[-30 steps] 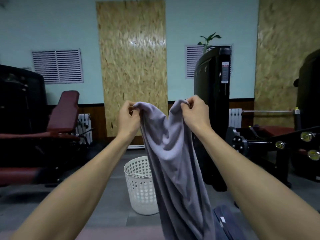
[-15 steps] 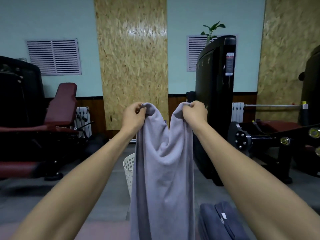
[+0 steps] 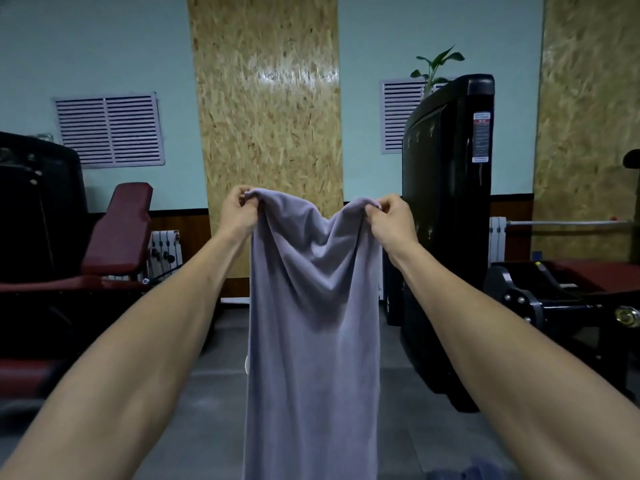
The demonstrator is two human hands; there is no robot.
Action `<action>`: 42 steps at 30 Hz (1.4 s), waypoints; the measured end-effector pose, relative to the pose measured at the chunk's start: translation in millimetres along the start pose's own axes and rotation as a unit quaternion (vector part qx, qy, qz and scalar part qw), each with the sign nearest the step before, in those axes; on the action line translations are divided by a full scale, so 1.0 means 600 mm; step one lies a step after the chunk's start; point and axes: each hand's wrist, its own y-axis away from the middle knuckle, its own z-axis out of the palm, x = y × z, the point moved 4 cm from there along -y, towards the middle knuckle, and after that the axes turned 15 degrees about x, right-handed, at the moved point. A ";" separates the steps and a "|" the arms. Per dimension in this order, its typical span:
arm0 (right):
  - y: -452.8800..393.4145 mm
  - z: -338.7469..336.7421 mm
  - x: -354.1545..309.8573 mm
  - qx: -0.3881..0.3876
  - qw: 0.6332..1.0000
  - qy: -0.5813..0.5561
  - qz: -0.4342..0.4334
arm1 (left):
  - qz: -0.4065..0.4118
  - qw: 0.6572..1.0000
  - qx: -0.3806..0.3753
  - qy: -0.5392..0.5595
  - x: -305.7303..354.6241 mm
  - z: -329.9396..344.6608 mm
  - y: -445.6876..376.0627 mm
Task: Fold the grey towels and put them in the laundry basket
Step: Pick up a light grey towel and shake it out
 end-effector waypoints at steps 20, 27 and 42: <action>0.269 -0.158 -0.012 0.044 0.998 0.039 0.019 | -0.043 0.995 -0.043 -0.073 0.003 -0.180 0.258; 0.341 -0.218 -0.017 0.039 0.998 0.039 -0.042 | -0.026 0.997 -0.048 -0.050 0.037 -0.230 0.372; 0.558 -0.289 0.273 -0.189 0.933 0.298 0.067 | -0.244 0.919 -0.201 -0.237 -0.241 -0.270 0.665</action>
